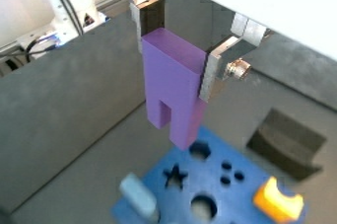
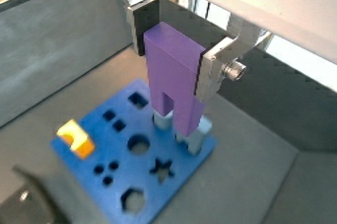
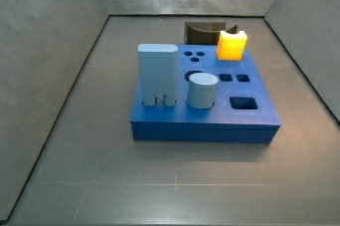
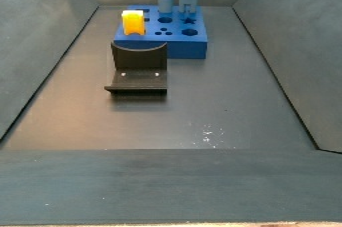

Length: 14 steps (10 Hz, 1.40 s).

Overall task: Pick up the double-square object. Move up. Move to above the board. Insert the double-square object.
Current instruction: Move to above the board, then insert the double-square object.

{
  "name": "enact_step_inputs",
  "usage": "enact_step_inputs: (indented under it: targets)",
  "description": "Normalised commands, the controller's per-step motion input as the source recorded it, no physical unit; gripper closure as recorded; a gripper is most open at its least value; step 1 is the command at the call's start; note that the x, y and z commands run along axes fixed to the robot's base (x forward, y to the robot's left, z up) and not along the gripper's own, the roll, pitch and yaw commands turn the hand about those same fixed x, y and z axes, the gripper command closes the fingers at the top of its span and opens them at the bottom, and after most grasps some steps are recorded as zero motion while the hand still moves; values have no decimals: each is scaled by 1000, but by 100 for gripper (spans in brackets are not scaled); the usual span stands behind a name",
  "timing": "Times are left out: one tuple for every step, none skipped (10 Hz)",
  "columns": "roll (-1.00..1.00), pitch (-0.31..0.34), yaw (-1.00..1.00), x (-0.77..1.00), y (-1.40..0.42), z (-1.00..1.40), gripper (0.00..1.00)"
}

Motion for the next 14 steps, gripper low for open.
enact_step_inputs:
  targets:
    - [47, 54, 8, 304, -463, 4, 100]
    - [59, 56, 6, 174, -241, 16, 100]
    - [62, 58, 8, 135, -177, 16, 100]
    - [0, 0, 0, 0, 0, -31, 100]
    - [14, 0, 23, 14, 6, -14, 100]
    - [140, 117, 177, 389, 37, 0, 100]
    - [223, 317, 231, 686, 83, 0, 100]
    - [283, 406, 249, 811, 89, 0, 100]
    - [240, 443, 214, 963, 83, 0, 100]
    - [226, 440, 183, 977, 71, 0, 100]
    - [89, 354, 157, 974, 171, 0, 100]
    - [74, 289, 154, 983, 194, 0, 100]
    - [109, 257, 203, 954, 186, 0, 100]
    - [103, 154, 257, 960, 166, -40, 100]
